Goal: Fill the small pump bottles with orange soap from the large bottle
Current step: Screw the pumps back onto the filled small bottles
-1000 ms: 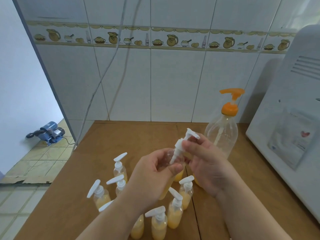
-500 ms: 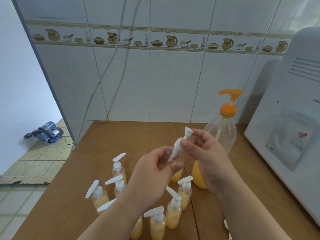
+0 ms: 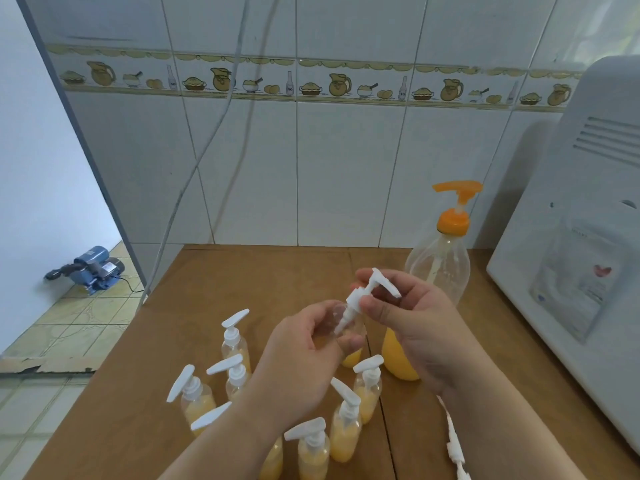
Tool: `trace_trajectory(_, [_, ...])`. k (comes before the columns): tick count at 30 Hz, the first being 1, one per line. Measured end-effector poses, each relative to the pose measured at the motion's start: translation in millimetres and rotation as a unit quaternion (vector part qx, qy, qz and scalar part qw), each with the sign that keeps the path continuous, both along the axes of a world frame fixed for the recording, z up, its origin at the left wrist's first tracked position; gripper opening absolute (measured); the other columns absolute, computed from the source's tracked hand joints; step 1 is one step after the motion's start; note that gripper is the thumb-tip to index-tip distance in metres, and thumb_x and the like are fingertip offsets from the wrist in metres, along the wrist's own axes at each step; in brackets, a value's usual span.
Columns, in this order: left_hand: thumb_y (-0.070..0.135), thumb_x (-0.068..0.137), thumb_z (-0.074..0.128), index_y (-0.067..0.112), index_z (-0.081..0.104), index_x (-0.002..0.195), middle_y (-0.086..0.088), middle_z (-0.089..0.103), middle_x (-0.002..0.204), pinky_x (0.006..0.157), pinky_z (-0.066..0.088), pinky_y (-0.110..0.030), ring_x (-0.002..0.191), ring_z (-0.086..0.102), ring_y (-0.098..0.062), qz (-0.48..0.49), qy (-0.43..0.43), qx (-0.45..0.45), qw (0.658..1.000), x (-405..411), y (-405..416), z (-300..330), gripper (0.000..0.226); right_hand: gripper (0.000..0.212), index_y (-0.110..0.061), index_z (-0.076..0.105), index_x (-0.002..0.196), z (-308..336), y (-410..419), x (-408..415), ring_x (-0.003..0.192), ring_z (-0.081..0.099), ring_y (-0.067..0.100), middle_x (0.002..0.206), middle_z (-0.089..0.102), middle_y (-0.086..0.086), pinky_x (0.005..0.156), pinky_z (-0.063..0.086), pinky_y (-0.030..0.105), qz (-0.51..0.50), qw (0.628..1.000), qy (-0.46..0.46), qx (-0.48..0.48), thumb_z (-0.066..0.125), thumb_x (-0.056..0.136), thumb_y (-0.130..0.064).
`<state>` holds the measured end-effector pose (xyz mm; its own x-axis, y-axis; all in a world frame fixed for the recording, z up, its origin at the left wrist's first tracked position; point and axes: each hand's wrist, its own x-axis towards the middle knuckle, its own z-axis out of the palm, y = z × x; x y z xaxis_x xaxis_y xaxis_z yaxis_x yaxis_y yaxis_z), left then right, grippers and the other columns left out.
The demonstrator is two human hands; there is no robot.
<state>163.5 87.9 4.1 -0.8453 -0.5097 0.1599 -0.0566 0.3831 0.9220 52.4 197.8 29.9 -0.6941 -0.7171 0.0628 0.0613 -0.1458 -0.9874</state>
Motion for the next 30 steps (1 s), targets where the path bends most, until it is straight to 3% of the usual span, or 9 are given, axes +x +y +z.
trace_trajectory(5, [0.026, 0.084, 0.069, 0.048, 0.054, 0.091, 0.03, 0.066, 0.083, 0.07, 0.04, 0.001, 0.086, 0.057, 0.015, -0.009, -0.011, -0.006, 1.0, 0, 2, 0, 0.028, 0.027, -0.016, 0.07, 0.099, 8, 6, -2, 0.087, 0.068, 0.008, 0.09, 0.074, 0.0, 0.068, 0.051, 0.013, 0.036, 0.995, 0.071, 0.064, 0.068, 0.073, -0.012])
trace_trajectory(9, [0.028, 0.084, 0.068, 0.046, 0.054, 0.106, 0.027, 0.064, 0.09, 0.07, 0.037, 0.004, 0.091, 0.053, 0.019, 0.004, -0.001, -0.039, 0.999, -3, 4, 2, 0.032, 0.011, -0.018, 0.071, 0.083, 2, -3, 7, 0.075, 0.067, 0.014, 0.078, 0.072, 0.003, 0.066, 0.056, 0.027, -0.08, 0.979, 0.148, 0.115, 0.075, 0.075, -0.023])
trace_trajectory(11, [0.027, 0.084, 0.069, 0.047, 0.054, 0.106, 0.027, 0.063, 0.093, 0.072, 0.038, 0.003, 0.093, 0.052, 0.02, 0.005, 0.019, -0.053, 0.998, -4, 4, 4, 0.033, 0.025, -0.014, 0.069, 0.081, -1, -8, 14, 0.069, 0.064, 0.019, 0.074, 0.069, 0.007, 0.064, 0.054, 0.03, -0.141, 0.969, 0.16, 0.122, 0.077, 0.072, -0.036])
trace_trajectory(14, [0.027, 0.083, 0.069, 0.043, 0.054, 0.109, 0.026, 0.061, 0.092, 0.072, 0.04, 0.0, 0.093, 0.051, 0.02, 0.011, 0.028, -0.067, 0.997, -5, 3, 7, 0.034, 0.033, -0.018, 0.068, 0.086, 6, -4, 16, 0.061, 0.057, 0.01, 0.073, 0.065, 0.004, 0.056, 0.047, 0.015, -0.139, 0.969, 0.172, 0.113, 0.072, 0.067, -0.045])
trace_trajectory(17, [0.029, 0.083, 0.069, 0.044, 0.055, 0.109, 0.024, 0.064, 0.095, 0.072, 0.042, -0.003, 0.094, 0.054, 0.014, 0.002, 0.028, -0.077, 0.997, -8, 0, 7, 0.033, 0.018, -0.022, 0.07, 0.094, 14, 2, 12, 0.078, 0.065, 0.012, 0.082, 0.071, 0.001, 0.062, 0.051, 0.012, -0.078, 0.984, 0.132, 0.088, 0.07, 0.077, -0.028])
trace_trajectory(20, [0.029, 0.083, 0.069, 0.051, 0.052, 0.101, 0.026, 0.064, 0.093, 0.073, 0.042, -0.002, 0.094, 0.054, 0.014, -0.001, 0.043, -0.082, 0.996, -14, 5, 8, 0.033, 0.012, -0.021, 0.069, 0.089, 15, -1, 12, 0.074, 0.067, 0.008, 0.078, 0.072, 0.0, 0.061, 0.051, 0.011, -0.11, 0.979, 0.152, 0.077, 0.068, 0.083, -0.011])
trace_trajectory(23, [0.026, 0.085, 0.067, 0.048, 0.056, 0.104, 0.021, 0.067, 0.095, 0.076, 0.048, -0.011, 0.094, 0.059, 0.006, -0.003, 0.072, -0.068, 0.995, -20, 11, 8, 0.031, 0.01, -0.023, 0.068, 0.091, 17, -1, 15, 0.07, 0.066, 0.003, 0.073, 0.069, -0.006, 0.057, 0.049, 0.01, -0.159, 0.963, 0.202, 0.082, 0.068, 0.084, -0.015])
trace_trajectory(27, [0.027, 0.087, 0.065, 0.033, 0.06, 0.119, 0.017, 0.067, 0.106, 0.086, 0.051, -0.025, 0.101, 0.06, -0.001, -0.001, 0.103, -0.091, 0.99, -29, 17, 11, 0.033, 0.012, -0.023, 0.068, 0.097, 20, 3, 16, 0.071, 0.065, 0.004, 0.073, 0.068, -0.008, 0.06, 0.054, 0.017, -0.227, 0.934, 0.264, 0.081, 0.069, 0.085, -0.021])
trace_trajectory(30, [0.045, 0.084, 0.062, 0.037, 0.052, 0.125, 0.021, 0.06, 0.118, 0.089, 0.045, -0.018, 0.109, 0.053, 0.007, -0.046, 0.083, -0.1, 0.99, -29, 12, 22, 0.042, 0.017, -0.024, 0.068, 0.098, 28, 15, 16, 0.07, 0.065, 0.008, 0.073, 0.068, -0.008, 0.059, 0.053, 0.017, -0.241, 0.923, 0.295, 0.059, 0.071, 0.081, -0.023])
